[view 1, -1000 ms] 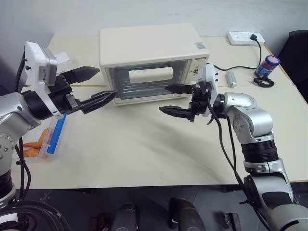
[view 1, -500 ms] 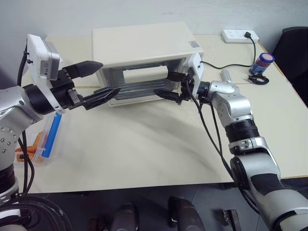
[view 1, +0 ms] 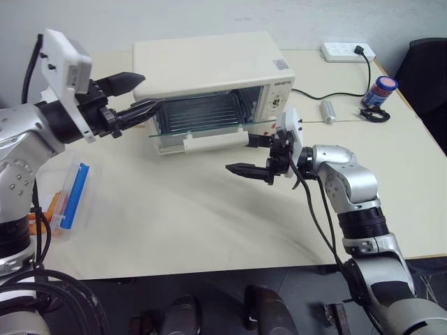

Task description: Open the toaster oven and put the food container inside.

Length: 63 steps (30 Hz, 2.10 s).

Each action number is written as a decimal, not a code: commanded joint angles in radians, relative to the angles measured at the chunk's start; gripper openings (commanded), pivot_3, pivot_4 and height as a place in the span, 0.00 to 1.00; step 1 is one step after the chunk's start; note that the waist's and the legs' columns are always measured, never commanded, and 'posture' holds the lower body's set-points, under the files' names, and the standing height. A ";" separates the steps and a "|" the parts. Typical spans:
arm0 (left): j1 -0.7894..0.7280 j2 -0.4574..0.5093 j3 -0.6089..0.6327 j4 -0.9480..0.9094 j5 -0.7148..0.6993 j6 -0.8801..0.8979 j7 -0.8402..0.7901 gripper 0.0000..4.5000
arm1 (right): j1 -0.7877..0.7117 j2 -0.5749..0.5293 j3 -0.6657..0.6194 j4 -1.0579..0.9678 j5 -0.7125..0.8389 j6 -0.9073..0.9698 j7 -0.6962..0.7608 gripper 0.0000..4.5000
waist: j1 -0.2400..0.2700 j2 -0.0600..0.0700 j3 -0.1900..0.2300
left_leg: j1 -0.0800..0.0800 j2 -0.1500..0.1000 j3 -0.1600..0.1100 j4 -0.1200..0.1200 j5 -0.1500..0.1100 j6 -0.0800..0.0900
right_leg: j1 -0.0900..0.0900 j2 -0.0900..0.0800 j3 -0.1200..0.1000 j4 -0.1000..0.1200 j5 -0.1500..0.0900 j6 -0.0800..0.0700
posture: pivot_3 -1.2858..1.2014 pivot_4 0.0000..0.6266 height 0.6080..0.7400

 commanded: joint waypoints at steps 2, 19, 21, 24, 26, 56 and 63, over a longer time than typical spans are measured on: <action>-0.076 -0.025 -0.111 0.095 0.130 -0.097 -0.077 0.35 | 0.034 0.015 -0.003 -0.080 0.023 -0.002 -0.033 1.00 | 0.000 0.000 0.000 | 0.000 0.000 0.000 0.000 0.000 0.000 | 0.000 0.000 0.000 0.000 0.000 0.000 | 0.52 0.24 1.00; 0.056 -0.078 -0.248 0.047 0.313 -0.153 -0.206 0.00 | 0.372 -0.310 -0.176 -0.462 0.132 0.169 -0.052 1.00 | 0.029 0.000 0.000 | -0.001 0.002 0.002 0.002 -0.001 0.001 | -0.001 0.004 0.005 -0.001 0.000 0.000 | 0.52 0.24 1.00; 0.113 -0.073 -0.247 -0.001 0.324 -0.135 -0.190 0.00 | 0.457 -0.406 -0.250 -0.536 0.201 0.209 0.006 1.00 | 0.032 0.000 0.000 | 0.000 0.002 0.002 0.002 -0.001 0.001 | -0.001 0.004 0.005 0.000 0.000 0.000 | 0.52 0.24 1.00; 0.194 -0.071 -0.257 -0.062 0.350 -0.123 -0.168 0.00 | 0.495 -0.474 -0.320 -0.583 0.283 0.256 0.019 1.00 | 0.028 0.000 0.000 | 0.001 0.002 0.003 0.003 -0.001 0.001 | 0.001 0.004 0.006 -0.001 0.000 0.000 | 0.52 0.24 1.00; 0.251 -0.084 -0.271 -0.097 0.375 -0.104 -0.134 0.00 | 0.460 -0.483 -0.341 -0.583 0.325 0.283 -0.007 1.00 | 0.024 -0.001 0.000 | 0.004 0.003 0.004 0.003 -0.001 0.001 | 0.001 0.005 0.009 -0.001 0.000 0.001 | 0.52 0.24 1.00; 1.155 -0.630 0.887 -0.882 -1.087 0.070 1.656 1.00 | -0.149 -0.247 0.023 -0.113 0.244 0.170 0.215 1.00 | 0.031 -0.011 -0.002 | 0.008 0.008 -0.004 0.004 -0.006 0.002 | 0.004 -0.009 0.021 -0.001 0.001 -0.001 | 0.52 0.24 1.00; 1.213 -0.456 0.757 -0.755 -1.173 -0.219 1.912 1.00 | -0.134 -0.227 0.016 -0.131 0.227 0.171 0.201 1.00 | 0.024 -0.010 -0.003 | 0.009 0.001 -0.004 0.004 -0.006 0.005 | 0.005 -0.009 0.018 -0.002 -0.001 -0.005 | 0.52 0.24 1.00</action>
